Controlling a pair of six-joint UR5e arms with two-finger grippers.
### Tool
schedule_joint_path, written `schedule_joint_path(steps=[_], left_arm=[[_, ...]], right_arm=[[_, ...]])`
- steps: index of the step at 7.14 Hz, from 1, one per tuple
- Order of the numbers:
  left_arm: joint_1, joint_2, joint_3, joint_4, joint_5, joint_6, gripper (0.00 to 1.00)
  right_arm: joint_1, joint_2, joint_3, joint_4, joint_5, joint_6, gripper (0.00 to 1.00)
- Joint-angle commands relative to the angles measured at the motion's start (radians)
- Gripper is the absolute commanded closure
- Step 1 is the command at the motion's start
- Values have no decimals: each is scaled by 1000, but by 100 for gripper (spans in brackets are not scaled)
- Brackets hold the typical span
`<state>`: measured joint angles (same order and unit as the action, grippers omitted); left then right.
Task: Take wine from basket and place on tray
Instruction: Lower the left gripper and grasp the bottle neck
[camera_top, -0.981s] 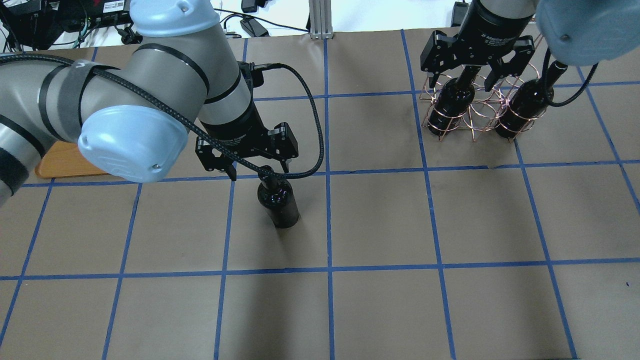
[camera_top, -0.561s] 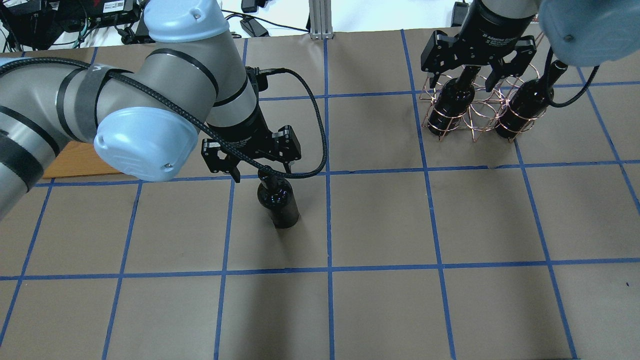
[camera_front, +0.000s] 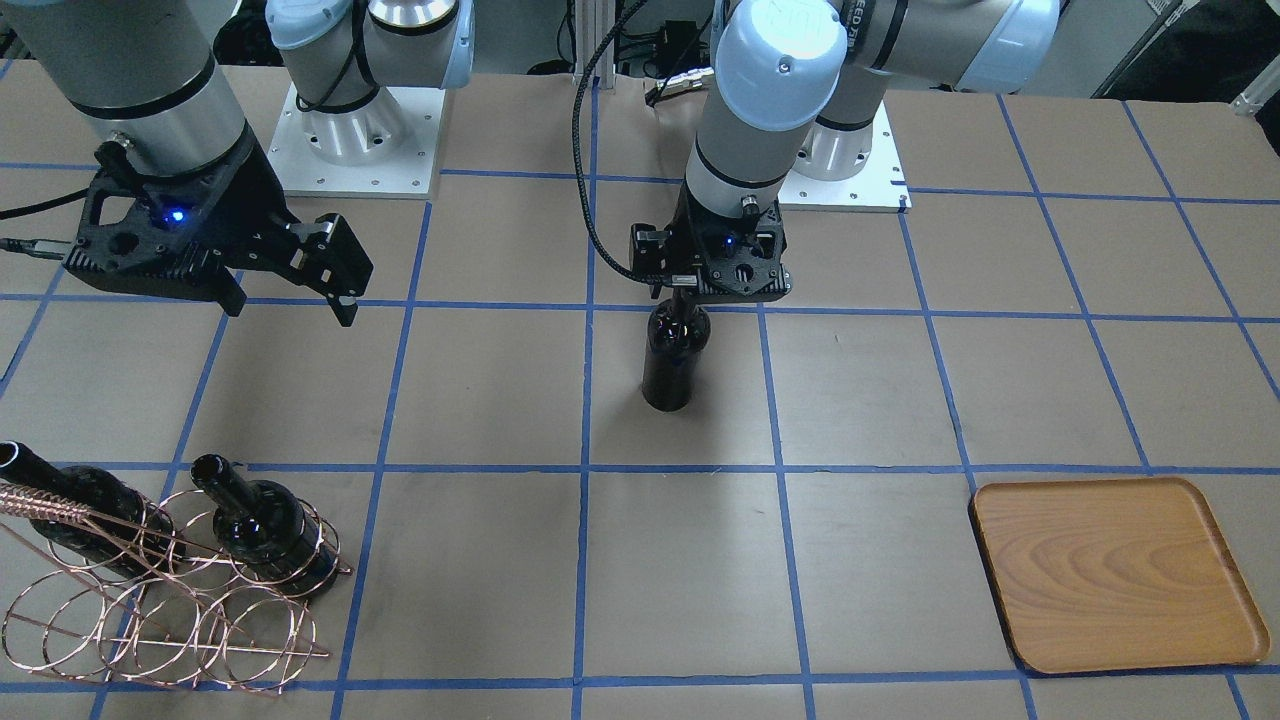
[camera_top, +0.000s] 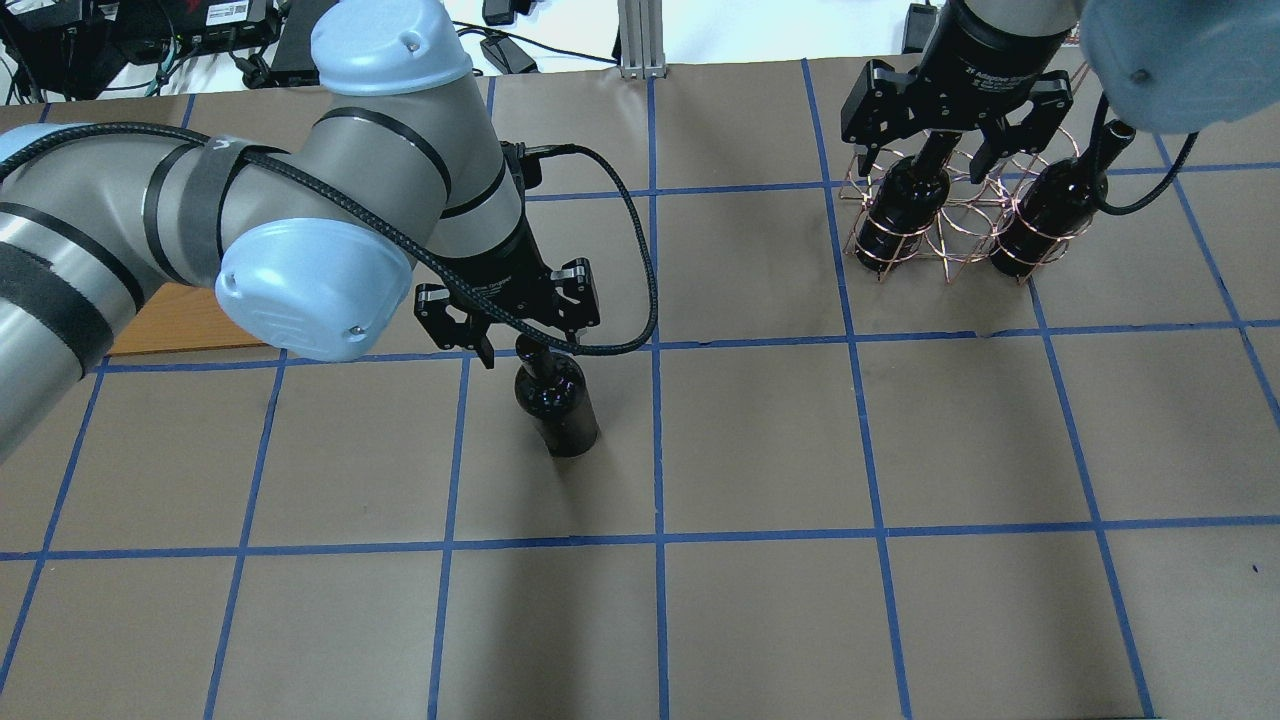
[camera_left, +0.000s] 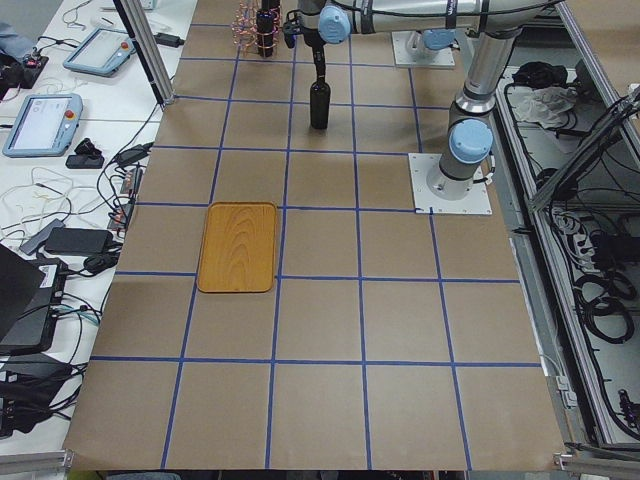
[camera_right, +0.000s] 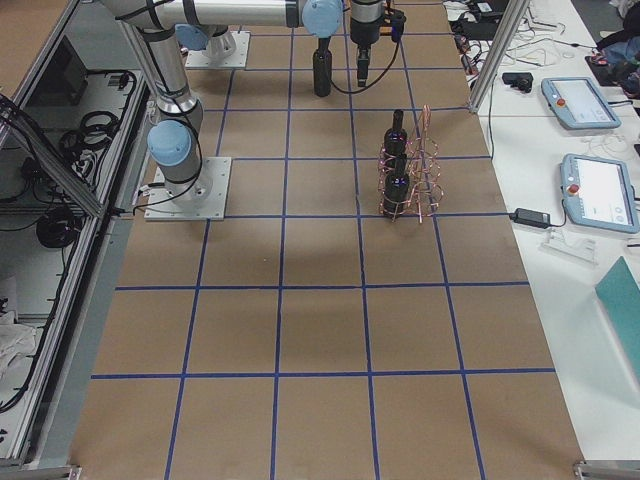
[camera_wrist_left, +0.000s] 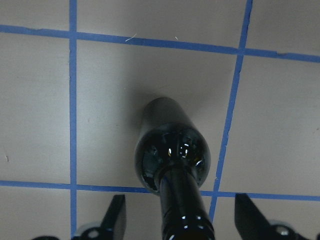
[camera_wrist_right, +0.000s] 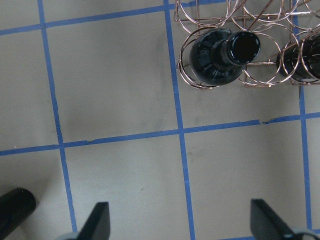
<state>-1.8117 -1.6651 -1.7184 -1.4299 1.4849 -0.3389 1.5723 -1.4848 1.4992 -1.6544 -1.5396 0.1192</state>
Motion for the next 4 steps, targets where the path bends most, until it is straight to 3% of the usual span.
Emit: schedule_joint_path(steps=[1,4], left_arm=[[0,-2,-9,0,-2,0,29],[0,-5,-10,0,-5,1,49]], right_arm=[[0,-2,4,1,-2,7,0],[0,-22,41,1,-5,8,0]])
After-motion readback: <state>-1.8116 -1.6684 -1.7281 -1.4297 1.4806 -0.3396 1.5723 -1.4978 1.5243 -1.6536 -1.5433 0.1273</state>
